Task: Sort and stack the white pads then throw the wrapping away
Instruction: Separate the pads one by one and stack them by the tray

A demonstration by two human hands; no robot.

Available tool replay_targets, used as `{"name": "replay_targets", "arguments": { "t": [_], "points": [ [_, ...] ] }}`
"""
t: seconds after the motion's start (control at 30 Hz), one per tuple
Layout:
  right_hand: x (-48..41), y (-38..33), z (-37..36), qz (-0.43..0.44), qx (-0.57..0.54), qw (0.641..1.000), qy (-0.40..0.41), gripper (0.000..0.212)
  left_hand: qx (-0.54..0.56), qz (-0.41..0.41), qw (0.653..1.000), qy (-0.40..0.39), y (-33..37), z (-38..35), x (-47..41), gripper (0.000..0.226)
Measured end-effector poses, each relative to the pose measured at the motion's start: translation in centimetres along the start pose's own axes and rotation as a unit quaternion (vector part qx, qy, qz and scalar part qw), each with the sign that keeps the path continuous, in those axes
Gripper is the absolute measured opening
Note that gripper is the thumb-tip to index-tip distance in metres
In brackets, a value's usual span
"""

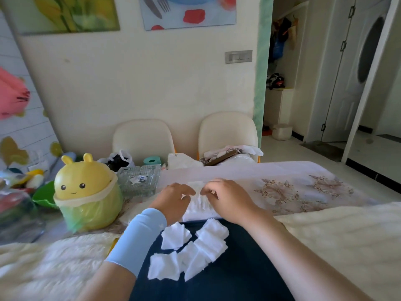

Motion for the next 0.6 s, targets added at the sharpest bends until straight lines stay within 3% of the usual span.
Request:
{"name": "replay_targets", "arguments": {
  "t": [0.13, 0.2, 0.27, 0.37, 0.5, 0.6],
  "points": [
    [0.3, -4.3, -2.5, 0.002, -0.02, 0.996, -0.091, 0.021, -0.026, 0.062, 0.998, 0.014, -3.6, 1.2, 3.1, 0.018],
    [0.1, -5.6, -3.8, -0.021, 0.05, 0.992, -0.115, 0.02, -0.051, 0.104, 0.993, -0.011, -5.7, 0.4, 3.9, 0.019],
    [0.1, -6.3, -4.9, -0.06, 0.134, 0.98, -0.133, 0.037, -0.038, 0.147, 0.987, -0.045, -7.5, -0.7, 4.6, 0.022],
    [0.4, -6.8, -6.6, -0.111, 0.166, 0.964, -0.175, 0.041, 0.001, 0.158, 0.987, -0.041, -8.6, -1.1, 5.3, 0.03],
    [0.5, -7.2, -7.5, -0.123, 0.135, 0.971, -0.157, 0.029, 0.089, 0.162, 0.982, -0.035, -9.2, -1.1, 6.1, 0.043],
    [0.9, -6.5, -7.5, -0.141, 0.015, 0.982, -0.122, 0.016, 0.147, 0.156, 0.976, -0.024, -9.2, -1.1, 6.5, 0.051]
  ]
}}
Point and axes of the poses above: each hand's wrist, its own x-axis away from the middle knuckle, its own z-axis out of the back of the hand, y = z × x, the point moved 7 cm from there along -x, towards the middle knuckle, and after that the axes turned 9 degrees about z, right-handed, at the moved point
